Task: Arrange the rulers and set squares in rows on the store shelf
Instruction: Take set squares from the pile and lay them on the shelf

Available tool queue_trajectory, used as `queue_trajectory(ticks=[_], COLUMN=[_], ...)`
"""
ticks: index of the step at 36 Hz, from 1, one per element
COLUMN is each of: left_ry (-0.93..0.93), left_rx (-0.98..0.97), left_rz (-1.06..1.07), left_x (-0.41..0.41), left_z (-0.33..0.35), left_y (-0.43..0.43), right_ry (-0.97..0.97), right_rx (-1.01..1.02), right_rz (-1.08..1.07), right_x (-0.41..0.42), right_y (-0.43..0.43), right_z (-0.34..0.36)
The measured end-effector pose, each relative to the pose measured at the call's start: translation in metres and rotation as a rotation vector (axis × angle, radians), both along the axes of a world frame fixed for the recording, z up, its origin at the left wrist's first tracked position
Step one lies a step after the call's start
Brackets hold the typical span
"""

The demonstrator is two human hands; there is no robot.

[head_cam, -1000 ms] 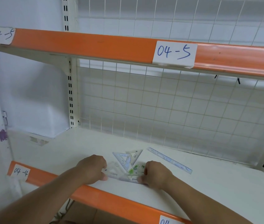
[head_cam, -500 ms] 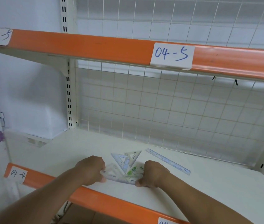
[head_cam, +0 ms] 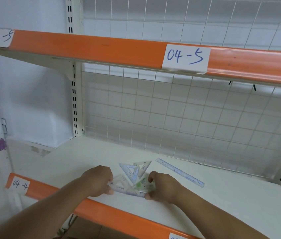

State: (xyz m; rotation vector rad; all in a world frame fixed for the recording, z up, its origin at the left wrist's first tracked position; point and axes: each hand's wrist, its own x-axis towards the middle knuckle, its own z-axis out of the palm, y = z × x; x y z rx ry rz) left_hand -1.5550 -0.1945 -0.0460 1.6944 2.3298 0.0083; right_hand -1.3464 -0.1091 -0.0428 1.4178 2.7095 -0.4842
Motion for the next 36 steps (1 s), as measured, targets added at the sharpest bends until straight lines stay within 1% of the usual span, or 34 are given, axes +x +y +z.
queue_trajectory(ticks=[10,21,29,36], left_ry=[-0.013,-0.040,-0.049,-0.017], left_rx=[-0.005,-0.018,-0.048,-0.051], left_rz=[0.006,-0.010,-0.046,-0.069], left_x=[-0.001,-0.004,-0.002,-0.003], left_z=[-0.001,-0.004,0.004,0.005], left_y=[-0.001,0.000,0.000,0.000], right_ry=[-0.012,0.018,-0.019,-0.061], right_rx=[-0.020,-0.044,-0.035,0.012], right_rz=[0.077,0.058,0.064,0.056], right_x=[0.003,0.003,-0.002,-0.003], right_y=[0.002,0.001,0.002,0.003], right_z=[0.008,0.005,0.008,0.003])
